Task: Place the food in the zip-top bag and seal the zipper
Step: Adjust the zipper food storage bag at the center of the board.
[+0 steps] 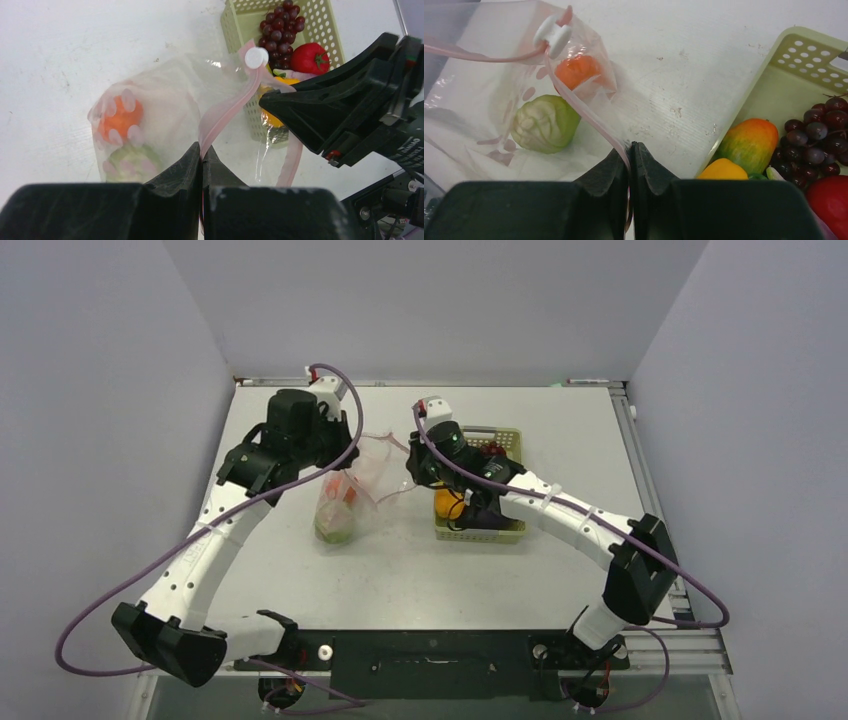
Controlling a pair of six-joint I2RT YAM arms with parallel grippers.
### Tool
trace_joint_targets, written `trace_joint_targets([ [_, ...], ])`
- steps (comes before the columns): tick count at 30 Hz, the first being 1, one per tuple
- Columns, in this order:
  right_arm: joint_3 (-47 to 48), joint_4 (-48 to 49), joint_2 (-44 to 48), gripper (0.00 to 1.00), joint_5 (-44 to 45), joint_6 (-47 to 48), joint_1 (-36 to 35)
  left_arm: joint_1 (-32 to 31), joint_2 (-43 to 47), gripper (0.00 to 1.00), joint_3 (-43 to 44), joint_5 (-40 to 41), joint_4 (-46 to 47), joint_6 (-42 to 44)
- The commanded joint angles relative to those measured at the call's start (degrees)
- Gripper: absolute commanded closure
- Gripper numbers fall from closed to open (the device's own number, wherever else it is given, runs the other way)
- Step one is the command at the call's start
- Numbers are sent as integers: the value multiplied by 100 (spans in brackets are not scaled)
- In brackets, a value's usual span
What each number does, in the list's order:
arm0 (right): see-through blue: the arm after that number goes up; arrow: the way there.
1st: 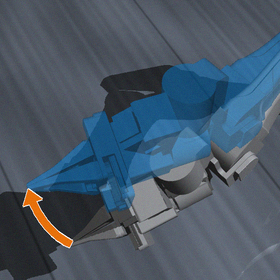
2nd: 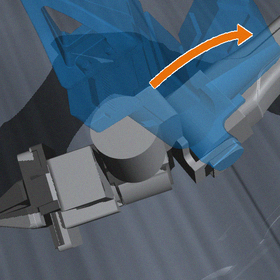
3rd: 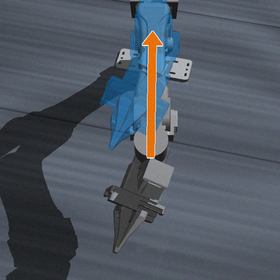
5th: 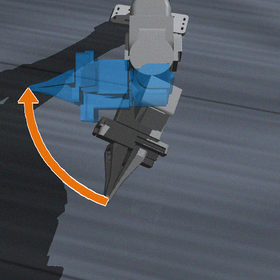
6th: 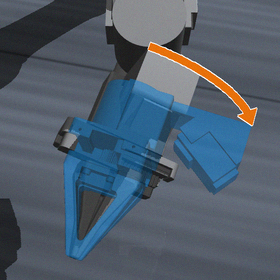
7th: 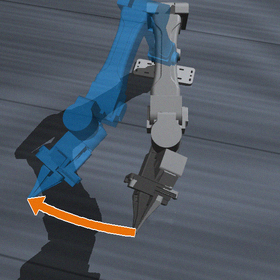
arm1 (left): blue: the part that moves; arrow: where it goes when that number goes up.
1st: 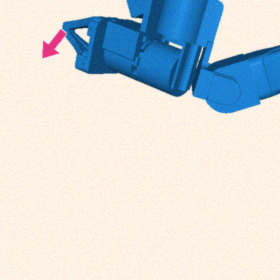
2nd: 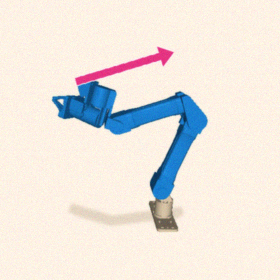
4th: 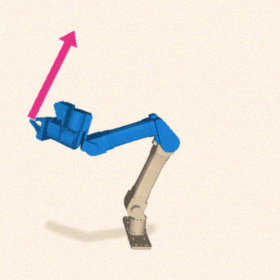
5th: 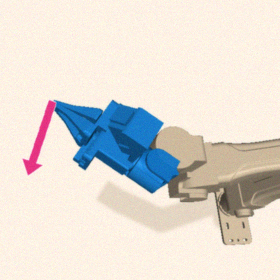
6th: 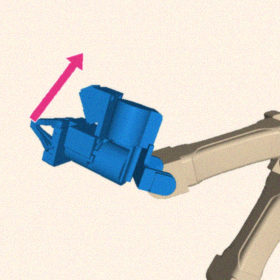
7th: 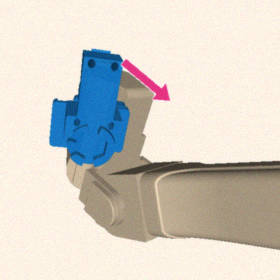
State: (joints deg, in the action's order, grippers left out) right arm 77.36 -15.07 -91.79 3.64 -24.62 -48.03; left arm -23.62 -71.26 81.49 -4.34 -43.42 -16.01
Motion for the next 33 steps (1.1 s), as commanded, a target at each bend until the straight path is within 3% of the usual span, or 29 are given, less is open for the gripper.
trace_joint_targets([
  [1, -248, 183, 434, 91, 14, -40, 26, -126, 228, 100, -407, 26, 393, -5],
  [9, -477, 261, 675, 78, -197, -61, 1, -205, 586, 100, -1077, -47, 751, -51],
  [21, -324, 196, 1091, 41, -308, 179, 2, -189, 809, 100, -1591, -76, 1121, -27],
  [33, 5, -411, 1464, 12, 438, 549, 345, -126, 921, 100, -1738, -114, 1173, -43],
])
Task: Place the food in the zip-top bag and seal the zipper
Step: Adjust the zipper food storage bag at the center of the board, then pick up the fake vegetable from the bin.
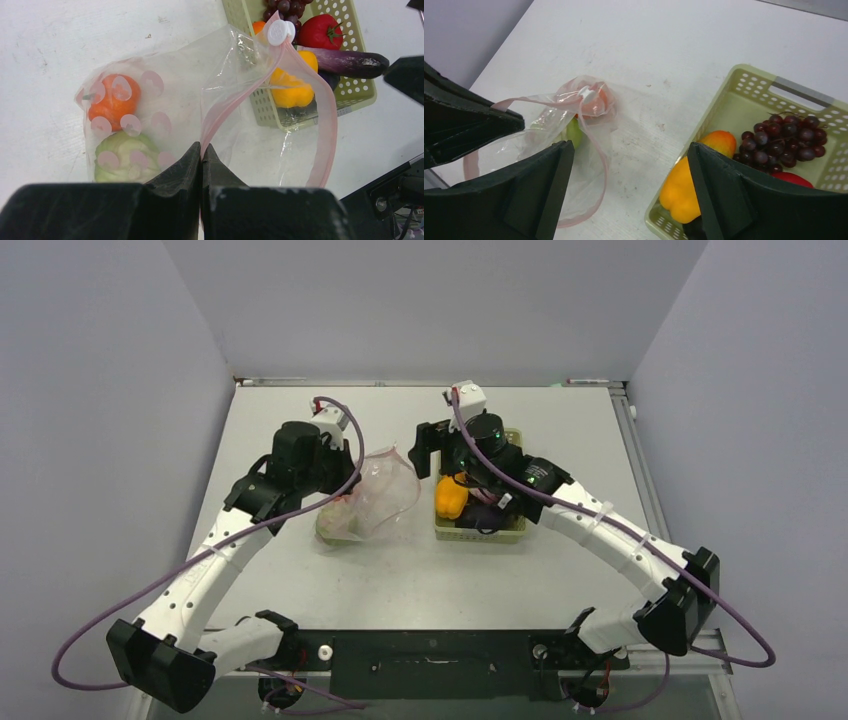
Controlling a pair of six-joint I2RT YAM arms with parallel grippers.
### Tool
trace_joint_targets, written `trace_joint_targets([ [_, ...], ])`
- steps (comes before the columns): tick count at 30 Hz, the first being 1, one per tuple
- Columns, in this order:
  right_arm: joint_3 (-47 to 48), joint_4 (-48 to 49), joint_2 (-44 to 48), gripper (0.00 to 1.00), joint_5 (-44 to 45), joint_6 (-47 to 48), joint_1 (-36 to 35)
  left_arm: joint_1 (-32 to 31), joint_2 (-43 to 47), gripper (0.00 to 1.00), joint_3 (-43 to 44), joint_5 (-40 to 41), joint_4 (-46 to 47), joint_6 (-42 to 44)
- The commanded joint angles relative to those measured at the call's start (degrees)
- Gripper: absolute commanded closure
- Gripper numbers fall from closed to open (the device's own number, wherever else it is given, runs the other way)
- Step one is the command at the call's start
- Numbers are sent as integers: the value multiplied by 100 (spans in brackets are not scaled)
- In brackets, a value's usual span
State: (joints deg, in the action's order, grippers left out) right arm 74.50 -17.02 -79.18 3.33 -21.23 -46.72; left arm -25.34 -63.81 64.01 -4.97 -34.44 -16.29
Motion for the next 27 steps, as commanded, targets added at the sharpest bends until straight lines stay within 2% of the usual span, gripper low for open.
trace_joint_targets([
  [1, 301, -283, 195, 9, 523, 217, 285, 53, 195, 100, -2, -37, 278, -19],
  [4, 266, -422, 188, 1, 528, 186, 574, 65, 282, 100, -59, 2, 334, -48],
  [9, 21, -515, 184, 10, 321, 69, 1051, 65, 369, 100, -107, 80, 360, -76],
  [20, -618, -603, 129, 10, 376, -430, 1365, 73, 433, 100, -117, 119, 361, -84],
  [23, -662, -717, 57, 10, 205, -525, 1366, 73, 449, 100, -117, 111, 363, -84],
  [27, -1181, -183, 263, 10, -276, -633, 1361, 73, 477, 100, -119, 102, 356, -84],
])
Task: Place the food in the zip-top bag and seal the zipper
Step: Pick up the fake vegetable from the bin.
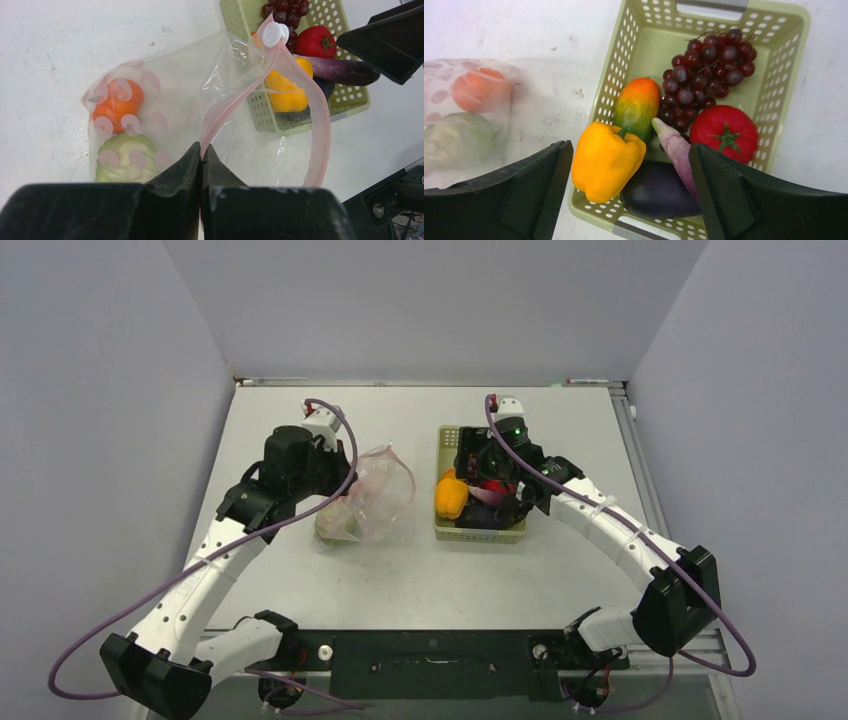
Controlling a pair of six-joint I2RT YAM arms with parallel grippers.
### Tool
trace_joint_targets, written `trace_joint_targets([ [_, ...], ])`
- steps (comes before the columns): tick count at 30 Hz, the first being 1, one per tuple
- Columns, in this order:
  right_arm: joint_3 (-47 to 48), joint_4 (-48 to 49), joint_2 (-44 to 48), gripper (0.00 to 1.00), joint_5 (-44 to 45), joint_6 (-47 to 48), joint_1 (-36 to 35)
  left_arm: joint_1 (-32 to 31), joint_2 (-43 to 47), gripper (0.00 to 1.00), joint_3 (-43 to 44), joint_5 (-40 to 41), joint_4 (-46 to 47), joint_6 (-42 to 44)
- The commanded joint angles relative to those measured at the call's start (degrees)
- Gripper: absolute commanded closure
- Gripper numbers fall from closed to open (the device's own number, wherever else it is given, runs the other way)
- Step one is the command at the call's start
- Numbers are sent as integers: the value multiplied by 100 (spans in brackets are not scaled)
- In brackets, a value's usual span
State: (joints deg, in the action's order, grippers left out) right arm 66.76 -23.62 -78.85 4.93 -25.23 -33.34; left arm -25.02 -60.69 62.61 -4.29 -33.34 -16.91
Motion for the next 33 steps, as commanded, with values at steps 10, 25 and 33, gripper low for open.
trace_joint_targets([
  [10, -780, 657, 275, 81, -548, -673, -172, 41, 215, 100, 6, 25, 257, -32],
  [25, -781, 806, 53, 10, -33, -886, -662, 41, 250, 100, -3, 52, 257, -32],
  [33, -805, 806, -170, 10, 116, -1183, -682, 41, 277, 100, -3, 69, 254, -41],
])
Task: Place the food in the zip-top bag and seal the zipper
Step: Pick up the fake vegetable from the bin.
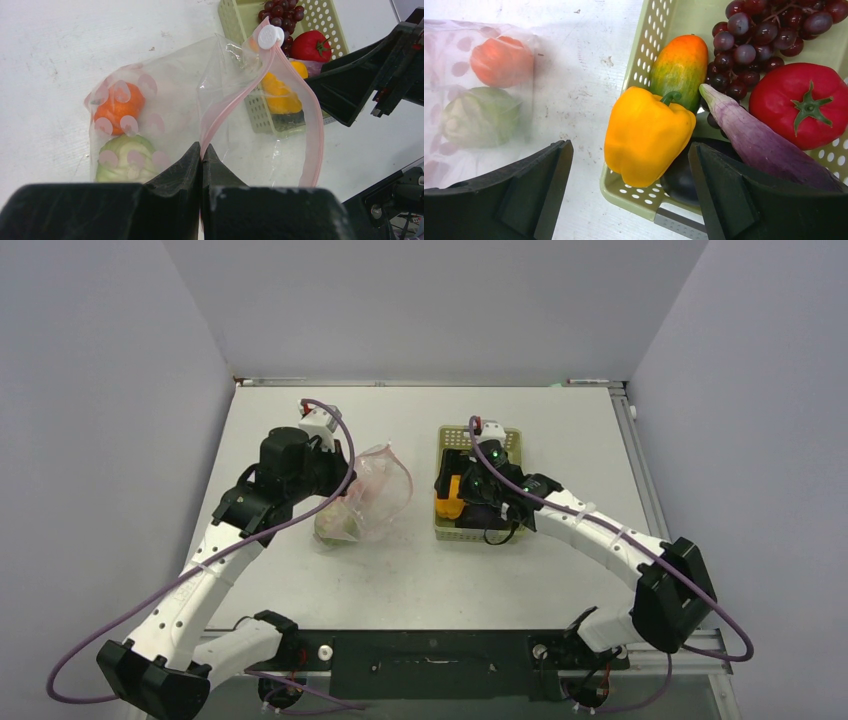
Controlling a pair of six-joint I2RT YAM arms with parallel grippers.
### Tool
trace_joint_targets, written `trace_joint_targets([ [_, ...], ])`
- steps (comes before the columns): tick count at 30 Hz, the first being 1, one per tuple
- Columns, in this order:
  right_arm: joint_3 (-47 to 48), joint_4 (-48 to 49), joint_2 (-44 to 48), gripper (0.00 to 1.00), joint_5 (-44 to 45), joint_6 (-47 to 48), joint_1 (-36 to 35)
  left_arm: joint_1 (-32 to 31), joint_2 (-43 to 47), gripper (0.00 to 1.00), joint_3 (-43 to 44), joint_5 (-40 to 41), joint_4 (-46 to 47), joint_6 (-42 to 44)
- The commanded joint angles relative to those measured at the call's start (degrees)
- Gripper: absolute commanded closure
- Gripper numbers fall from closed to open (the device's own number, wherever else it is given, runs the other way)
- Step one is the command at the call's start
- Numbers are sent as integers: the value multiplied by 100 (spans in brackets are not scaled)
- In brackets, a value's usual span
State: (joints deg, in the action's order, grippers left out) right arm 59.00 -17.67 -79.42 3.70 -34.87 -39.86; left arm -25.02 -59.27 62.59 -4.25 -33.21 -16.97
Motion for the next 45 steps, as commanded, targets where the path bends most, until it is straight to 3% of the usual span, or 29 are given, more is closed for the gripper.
trace_joint_targets([
  [1, -31, 214, -150, 10, 247, -247, -43, 41, 137, 100, -4, 63, 242, -34],
  [18, 33, 156, -763, 9, 555, -563, -210, 41, 162, 100, -5, 56, 248, -43],
  [24, 10, 100, -830, 0, 725, -587, -233, 41, 155, 100, -2, 39, 252, -43],
  [30, 80, 19, -718, 27, 820, -485, -250, 41, 157, 100, -7, 38, 257, -43],
  [35, 205, -133, -562, 58, 965, -384, -284, 41, 143, 100, -9, 30, 250, -43],
  [39, 326, -273, -427, 77, 1080, -293, -303, 41, 143, 100, -5, 38, 255, -43],
  [45, 533, -447, -147, 82, 1227, -115, -355, 38, 146, 100, -6, 43, 255, -45],
])
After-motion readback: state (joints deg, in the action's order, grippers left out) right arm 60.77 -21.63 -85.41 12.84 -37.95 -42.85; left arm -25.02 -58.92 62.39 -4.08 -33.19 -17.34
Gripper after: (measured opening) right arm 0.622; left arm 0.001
